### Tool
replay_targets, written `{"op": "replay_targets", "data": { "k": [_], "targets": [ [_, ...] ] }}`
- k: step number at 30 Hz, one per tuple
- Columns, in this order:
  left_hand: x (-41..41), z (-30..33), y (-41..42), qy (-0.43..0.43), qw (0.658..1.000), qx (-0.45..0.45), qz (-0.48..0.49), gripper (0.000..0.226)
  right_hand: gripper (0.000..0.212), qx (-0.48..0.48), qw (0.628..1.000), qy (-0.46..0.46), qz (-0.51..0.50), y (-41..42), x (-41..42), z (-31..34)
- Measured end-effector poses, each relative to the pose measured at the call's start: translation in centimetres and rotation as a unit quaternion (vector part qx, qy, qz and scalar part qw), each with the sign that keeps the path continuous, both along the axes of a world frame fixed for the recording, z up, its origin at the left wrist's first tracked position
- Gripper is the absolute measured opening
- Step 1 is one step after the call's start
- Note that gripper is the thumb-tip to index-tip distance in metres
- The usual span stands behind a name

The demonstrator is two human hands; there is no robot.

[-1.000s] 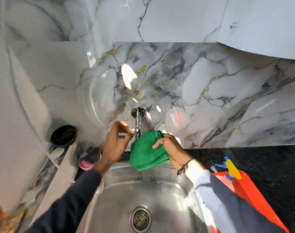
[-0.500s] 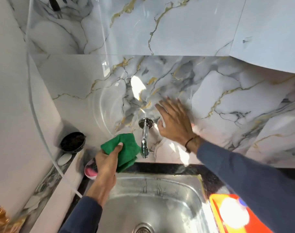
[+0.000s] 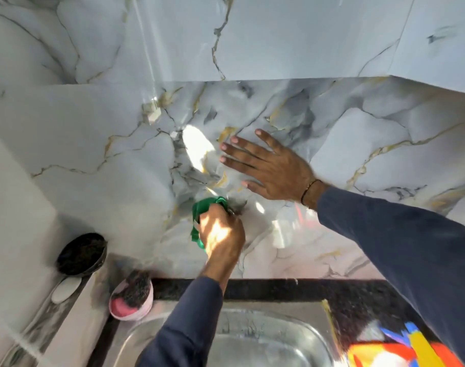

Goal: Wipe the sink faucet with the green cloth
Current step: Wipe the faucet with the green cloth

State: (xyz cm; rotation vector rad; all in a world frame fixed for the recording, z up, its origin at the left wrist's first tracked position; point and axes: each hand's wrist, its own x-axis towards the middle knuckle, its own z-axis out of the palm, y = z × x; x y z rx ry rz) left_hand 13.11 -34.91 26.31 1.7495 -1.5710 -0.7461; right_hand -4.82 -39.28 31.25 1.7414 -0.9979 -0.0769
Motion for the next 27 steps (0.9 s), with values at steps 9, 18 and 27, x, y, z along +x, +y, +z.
{"op": "replay_targets", "data": {
  "k": [9,18,27],
  "targets": [
    [2.8,1.2,-1.5,0.171,0.976,0.128,-0.044,0.025,0.072,-0.008,0.999,-0.024,0.033,-0.4,-0.3,-0.1],
    [4.9,-3.7,-4.5,0.44,0.824,0.355,-0.037,0.035,0.071,-0.025,0.999,-0.021,0.035,-0.3,-0.1,-0.3],
    [4.7,-4.5,-2.0,0.041,0.991,-0.032,-0.126,0.033,0.069,-0.041,0.999,-0.028,0.02,-0.1,0.4,-0.3]
  ]
}}
